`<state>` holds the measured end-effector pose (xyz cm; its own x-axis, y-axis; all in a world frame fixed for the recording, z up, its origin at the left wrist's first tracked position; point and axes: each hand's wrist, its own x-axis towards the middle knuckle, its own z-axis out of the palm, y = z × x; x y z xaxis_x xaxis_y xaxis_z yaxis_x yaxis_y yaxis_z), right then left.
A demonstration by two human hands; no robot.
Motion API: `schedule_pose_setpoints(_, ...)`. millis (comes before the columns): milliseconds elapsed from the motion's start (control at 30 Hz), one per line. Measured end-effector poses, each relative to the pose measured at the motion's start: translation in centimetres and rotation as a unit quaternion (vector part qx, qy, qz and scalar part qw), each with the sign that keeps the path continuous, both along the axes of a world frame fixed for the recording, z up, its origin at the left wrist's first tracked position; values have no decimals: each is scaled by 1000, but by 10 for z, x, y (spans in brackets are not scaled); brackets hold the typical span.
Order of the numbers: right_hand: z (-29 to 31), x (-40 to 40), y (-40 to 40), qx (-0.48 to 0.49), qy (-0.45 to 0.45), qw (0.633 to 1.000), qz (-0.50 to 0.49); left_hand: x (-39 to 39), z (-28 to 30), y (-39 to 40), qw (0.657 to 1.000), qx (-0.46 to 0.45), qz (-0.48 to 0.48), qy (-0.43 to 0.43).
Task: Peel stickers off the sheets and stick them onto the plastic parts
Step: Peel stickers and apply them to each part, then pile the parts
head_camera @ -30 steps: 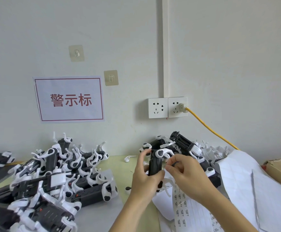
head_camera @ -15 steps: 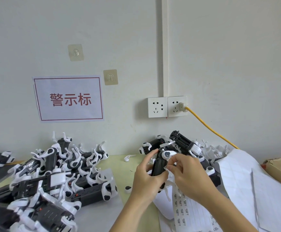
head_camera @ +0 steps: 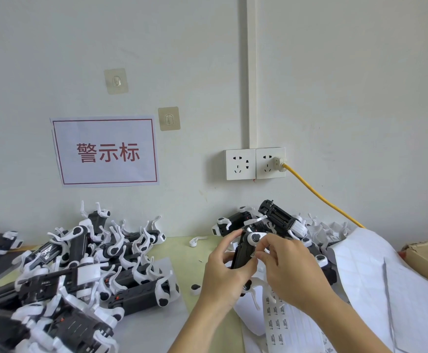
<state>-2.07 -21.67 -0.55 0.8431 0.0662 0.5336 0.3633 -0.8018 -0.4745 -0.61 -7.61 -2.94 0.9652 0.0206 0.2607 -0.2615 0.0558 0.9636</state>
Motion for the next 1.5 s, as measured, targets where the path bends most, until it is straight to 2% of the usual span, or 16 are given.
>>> schedule_pose_setpoints(567,-4,0,5,-17,-53,998,-27,-2,2,1,1000,10,6,-20)
schedule_pose_setpoints(1000,-1,1,6,51,-59,994,-74,-6,4,0,1000,16,-10,-14)
schedule_pose_setpoints(1100,-1,-1,2,54,-72,994,-56,-5,3,1,1000,11,10,-11)
schedule_pose_setpoints(1167,0,-5,0,61,-76,995,-8,-4,3,3,1000,-6,14,-4)
schedule_pose_setpoints(1300,2,-13,5,-3,-36,997,74,-3,2,4,999,-32,5,13)
schedule_pose_setpoints(1400,1,-11,6,-58,-32,997,49,-1,2,5,999,-41,2,13)
schedule_pose_setpoints(1500,1,-10,6,-55,-45,997,29,0,2,5,998,-56,4,14)
